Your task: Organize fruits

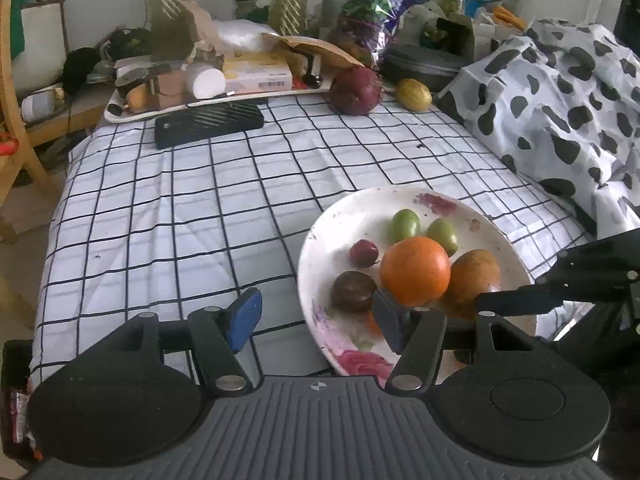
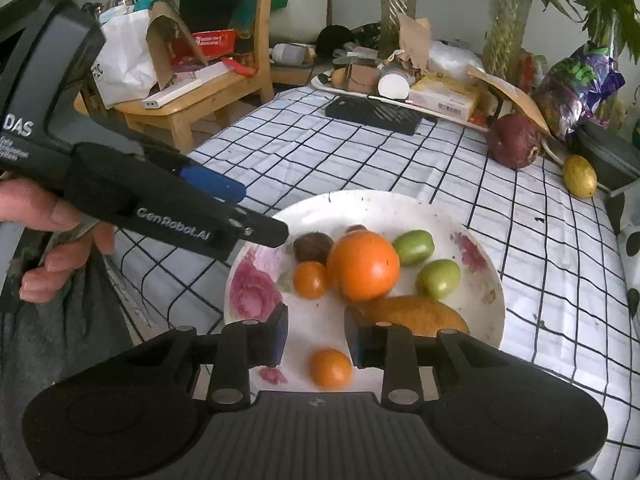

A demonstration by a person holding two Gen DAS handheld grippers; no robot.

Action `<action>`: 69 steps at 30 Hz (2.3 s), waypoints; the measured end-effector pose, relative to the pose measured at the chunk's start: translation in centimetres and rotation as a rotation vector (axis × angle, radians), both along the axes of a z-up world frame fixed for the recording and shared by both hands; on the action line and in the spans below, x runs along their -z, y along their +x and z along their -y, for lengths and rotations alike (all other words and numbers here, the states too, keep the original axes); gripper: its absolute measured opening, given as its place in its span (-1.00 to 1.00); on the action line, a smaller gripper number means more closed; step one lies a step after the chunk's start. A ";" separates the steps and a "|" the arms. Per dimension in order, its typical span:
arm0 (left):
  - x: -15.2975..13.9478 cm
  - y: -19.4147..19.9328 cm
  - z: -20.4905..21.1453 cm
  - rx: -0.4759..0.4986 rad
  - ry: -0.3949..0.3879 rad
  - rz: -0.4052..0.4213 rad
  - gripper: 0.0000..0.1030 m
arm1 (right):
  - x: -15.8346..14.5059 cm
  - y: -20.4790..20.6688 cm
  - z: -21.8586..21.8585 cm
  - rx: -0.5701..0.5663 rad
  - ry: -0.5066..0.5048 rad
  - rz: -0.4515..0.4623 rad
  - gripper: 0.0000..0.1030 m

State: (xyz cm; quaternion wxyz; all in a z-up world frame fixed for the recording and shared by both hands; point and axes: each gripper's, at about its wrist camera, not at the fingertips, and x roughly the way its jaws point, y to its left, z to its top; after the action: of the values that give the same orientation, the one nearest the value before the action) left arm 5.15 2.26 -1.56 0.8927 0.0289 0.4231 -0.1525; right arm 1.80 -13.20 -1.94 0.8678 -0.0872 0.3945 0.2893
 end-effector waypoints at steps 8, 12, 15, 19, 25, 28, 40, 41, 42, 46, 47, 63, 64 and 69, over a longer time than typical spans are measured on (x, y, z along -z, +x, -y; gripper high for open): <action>-0.3 -0.1 -0.5 -0.029 -0.016 0.014 0.15 | -0.6 -0.3 0.2 -0.009 0.011 0.041 0.36; -0.6 0.0 -0.1 -0.025 -0.027 0.027 0.15 | -0.4 -0.8 0.4 -0.018 -0.013 0.053 0.61; -0.8 0.1 0.5 -0.013 -0.030 0.035 0.15 | -0.1 -1.0 0.9 0.001 -0.030 0.052 0.71; -0.9 0.1 1.2 0.005 -0.029 0.041 0.16 | 0.0 -0.9 1.9 0.044 -0.041 0.058 0.87; -1.3 0.0 2.3 0.024 -0.029 0.054 0.16 | 0.1 -0.6 3.3 0.129 -0.065 0.071 1.00; -1.4 0.0 2.8 0.031 -0.029 0.058 0.16 | 0.3 -0.3 4.1 0.174 -0.078 0.073 1.00; -1.6 0.2 4.5 0.050 -0.010 0.067 0.16 | 0.1 0.2 6.2 0.292 -0.075 0.080 1.00; -1.6 0.2 4.6 0.051 -0.008 0.067 0.16 | 0.1 0.3 6.3 0.302 -0.074 0.079 1.00; -1.6 0.3 4.7 0.052 -0.007 0.068 0.16 | 0.1 0.4 6.5 0.312 -0.073 0.078 1.00; -1.6 0.5 5.0 0.059 0.006 0.074 0.16 | 0.1 0.8 7.4 0.368 -0.062 0.069 1.00; -1.6 0.6 5.0 0.061 0.011 0.076 0.16 | 0.1 0.9 7.6 0.384 -0.058 0.066 1.00; -1.7 3.0 6.8 0.133 0.080 0.159 0.18 | 0.5 4.8 10.3 0.542 -0.059 0.067 1.00; -1.6 3.3 7.0 0.137 0.084 0.161 0.18 | 0.6 5.1 10.5 0.549 -0.062 0.064 1.00; -1.4 4.7 7.5 0.144 0.087 0.163 0.19 | 0.7 6.5 10.9 0.563 -0.077 0.071 1.00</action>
State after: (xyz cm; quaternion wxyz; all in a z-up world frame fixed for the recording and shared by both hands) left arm 9.88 -5.23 -0.15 0.9089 0.1103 0.3520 -0.1946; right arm 8.28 -24.08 -2.66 0.9234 -0.0171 0.3829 0.0186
